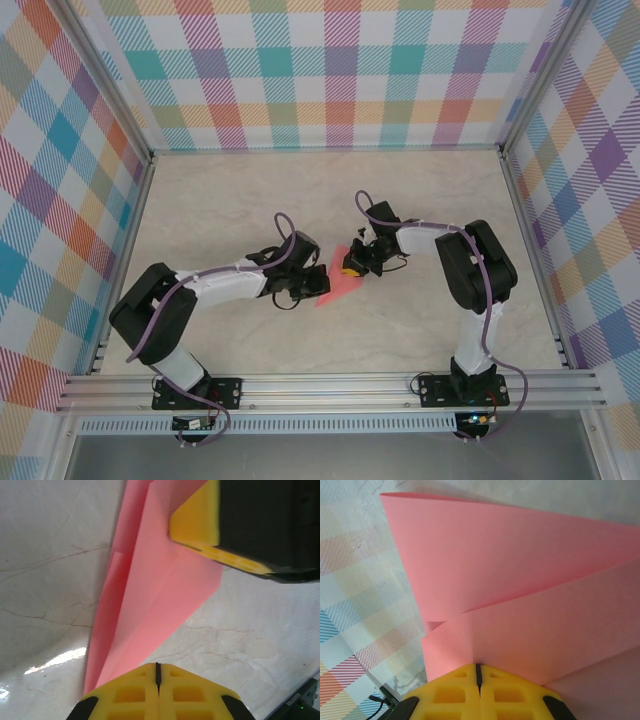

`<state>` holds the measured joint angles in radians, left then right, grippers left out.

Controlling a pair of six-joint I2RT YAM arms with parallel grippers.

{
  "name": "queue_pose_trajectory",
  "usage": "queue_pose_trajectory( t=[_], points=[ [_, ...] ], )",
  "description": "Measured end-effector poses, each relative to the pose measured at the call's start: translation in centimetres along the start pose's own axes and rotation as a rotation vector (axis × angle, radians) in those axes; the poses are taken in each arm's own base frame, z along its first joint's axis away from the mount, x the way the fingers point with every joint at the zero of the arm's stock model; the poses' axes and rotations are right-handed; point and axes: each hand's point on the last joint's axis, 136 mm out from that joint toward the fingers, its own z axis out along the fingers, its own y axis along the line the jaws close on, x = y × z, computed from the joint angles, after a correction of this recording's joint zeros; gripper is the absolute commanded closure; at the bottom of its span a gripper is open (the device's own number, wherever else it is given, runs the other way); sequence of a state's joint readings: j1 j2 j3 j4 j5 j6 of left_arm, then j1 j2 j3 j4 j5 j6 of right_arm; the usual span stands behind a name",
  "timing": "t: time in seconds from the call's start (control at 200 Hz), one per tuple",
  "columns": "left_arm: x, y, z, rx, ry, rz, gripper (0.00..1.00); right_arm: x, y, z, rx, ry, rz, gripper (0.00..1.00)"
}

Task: Fold a paper plane with a square sheet of paper (pick it up from the middle)
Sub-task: Fourth fold the wing at the center of the table.

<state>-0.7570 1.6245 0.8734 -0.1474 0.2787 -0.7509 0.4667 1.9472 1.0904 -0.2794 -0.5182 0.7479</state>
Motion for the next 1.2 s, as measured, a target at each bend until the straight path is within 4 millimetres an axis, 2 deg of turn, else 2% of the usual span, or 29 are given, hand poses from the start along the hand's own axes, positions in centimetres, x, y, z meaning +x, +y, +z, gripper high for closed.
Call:
queue_pose_trajectory(
  t=[0.37, 0.7, 0.8, 0.895, 1.025, 1.2],
  points=[
    [1.5, 2.9, 1.4, -0.081, 0.048, -0.03, 1.0, 0.0, 0.0, 0.0, -0.003, 0.003, 0.0, 1.0],
    [1.8, 3.4, 1.7, -0.091, 0.05, -0.033, 1.0, -0.2, 0.4, -0.4, 0.004, 0.003, -0.096, 1.0],
    [1.8, 3.5, 1.7, -0.09, 0.05, -0.036, 1.0, -0.1, 1.0, -0.7, -0.007, -0.001, -0.156, 1.0],
    [1.8, 3.5, 1.7, -0.091, 0.047, -0.043, 1.0, 0.2, 2.5, -1.4, -0.051, -0.014, -0.222, 1.0],
    [1.7, 3.5, 1.7, -0.094, 0.044, -0.048, 1.0, 2.0, 4.3, -1.6, -0.114, -0.014, -0.305, 1.0],
    [1.7, 3.5, 1.7, -0.095, 0.043, -0.062, 1.0, 4.8, 4.6, 0.0, -0.127, 0.043, -0.354, 1.0]
  ],
)
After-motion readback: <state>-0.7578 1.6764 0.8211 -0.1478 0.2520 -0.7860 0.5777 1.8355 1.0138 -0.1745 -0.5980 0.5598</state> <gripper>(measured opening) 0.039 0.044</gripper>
